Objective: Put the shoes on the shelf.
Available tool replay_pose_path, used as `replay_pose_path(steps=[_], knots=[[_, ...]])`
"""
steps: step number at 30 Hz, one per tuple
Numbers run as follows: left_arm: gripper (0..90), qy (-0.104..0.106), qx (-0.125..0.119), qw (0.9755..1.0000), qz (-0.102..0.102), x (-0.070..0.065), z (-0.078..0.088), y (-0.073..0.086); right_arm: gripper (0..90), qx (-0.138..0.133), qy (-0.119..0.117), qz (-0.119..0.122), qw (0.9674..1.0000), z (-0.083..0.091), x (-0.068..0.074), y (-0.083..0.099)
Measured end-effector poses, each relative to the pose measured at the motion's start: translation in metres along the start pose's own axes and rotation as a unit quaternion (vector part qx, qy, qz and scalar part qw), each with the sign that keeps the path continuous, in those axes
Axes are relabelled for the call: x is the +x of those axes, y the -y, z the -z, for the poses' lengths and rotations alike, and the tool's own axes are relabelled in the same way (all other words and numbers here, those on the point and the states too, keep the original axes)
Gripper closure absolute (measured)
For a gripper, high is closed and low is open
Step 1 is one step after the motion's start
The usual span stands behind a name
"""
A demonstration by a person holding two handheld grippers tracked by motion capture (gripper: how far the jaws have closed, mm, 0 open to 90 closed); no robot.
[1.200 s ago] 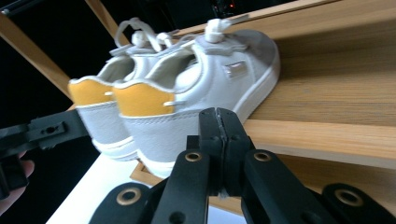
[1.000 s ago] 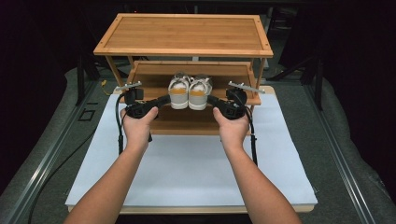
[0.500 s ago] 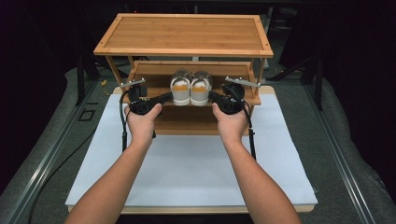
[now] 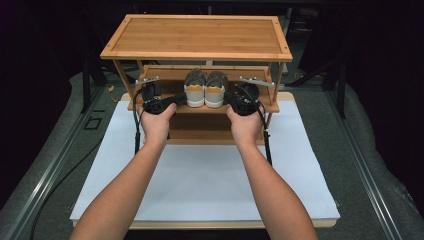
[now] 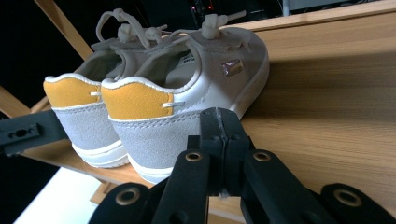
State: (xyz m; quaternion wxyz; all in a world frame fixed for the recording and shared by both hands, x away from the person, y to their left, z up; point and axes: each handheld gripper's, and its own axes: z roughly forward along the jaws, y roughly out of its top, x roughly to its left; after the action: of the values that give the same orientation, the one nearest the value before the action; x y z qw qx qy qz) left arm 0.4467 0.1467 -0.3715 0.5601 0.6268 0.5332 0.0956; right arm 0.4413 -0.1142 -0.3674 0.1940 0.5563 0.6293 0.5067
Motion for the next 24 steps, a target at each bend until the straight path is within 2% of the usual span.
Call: replay_pose_path(steps=[2,4,8,9,11,13,14,15,16,18,19,22,23,24], knots=[[89.6,0.005,-0.002,1.0,0.002,0.002,-0.002,-0.001,90.0,-0.004,-0.006,-0.014,0.9999,-0.003,-0.002,0.0],[89.7,0.008,-0.004,1.0,0.002,0.004,-0.005,-0.001,90.0,-0.008,-0.004,-0.018,0.9998,-0.005,-0.004,-0.001],[89.7,0.011,0.004,0.9999,0.002,0.004,-0.008,-0.003,90.0,0.006,0.009,-0.01,0.9999,-0.006,-0.005,-0.004],[89.7,0.011,0.003,0.9999,0.0,0.004,-0.009,-0.003,90.0,-0.006,0.008,-0.011,0.9999,-0.009,-0.005,-0.004],[89.7,0.012,0.002,0.9999,0.001,0.004,-0.01,-0.003,90.0,-0.008,0.008,-0.015,0.9998,-0.01,-0.006,-0.004],[89.6,0.014,0.001,0.9999,0.005,0.004,-0.012,-0.002,90.0,0.002,0.01,-0.015,0.9998,-0.009,-0.007,-0.006],[89.5,0.015,0.002,0.9999,0.004,0.004,-0.012,-0.003,90.0,-0.005,0.015,-0.018,0.9997,-0.011,-0.008,-0.006],[89.5,0.018,0.005,0.9998,0.004,0.004,-0.013,-0.003,90.0,0.007,0.019,-0.017,0.9996,-0.01,-0.009,-0.007],[89.4,0.018,0.006,0.9998,0.005,0.004,-0.013,-0.003,90.0,0.001,0.012,-0.021,0.9997,-0.012,-0.01,-0.006],[89.4,0.017,0.007,0.9998,0.002,0.004,-0.013,-0.004,90.0,0.013,0.003,-0.022,0.9997,-0.01,-0.012,-0.007],[89.4,0.012,0.007,0.9999,0.001,0.004,-0.014,-0.004,90.0,0.005,0.015,-0.021,0.9997,-0.012,-0.011,-0.006],[89.4,0.006,0.005,1.0,0.005,0.004,-0.015,-0.004,90.0,-0.005,0.014,-0.026,0.9996,-0.014,-0.01,-0.006],[89.4,0.006,0.006,1.0,0.004,0.005,-0.016,-0.005,90.0,0.006,0.018,-0.024,0.9995,-0.012,-0.01,-0.006],[89.4,0.005,0.006,1.0,0.006,0.005,-0.016,-0.005,90.0,0.006,0.019,-0.024,0.9995,-0.013,-0.009,-0.007]])
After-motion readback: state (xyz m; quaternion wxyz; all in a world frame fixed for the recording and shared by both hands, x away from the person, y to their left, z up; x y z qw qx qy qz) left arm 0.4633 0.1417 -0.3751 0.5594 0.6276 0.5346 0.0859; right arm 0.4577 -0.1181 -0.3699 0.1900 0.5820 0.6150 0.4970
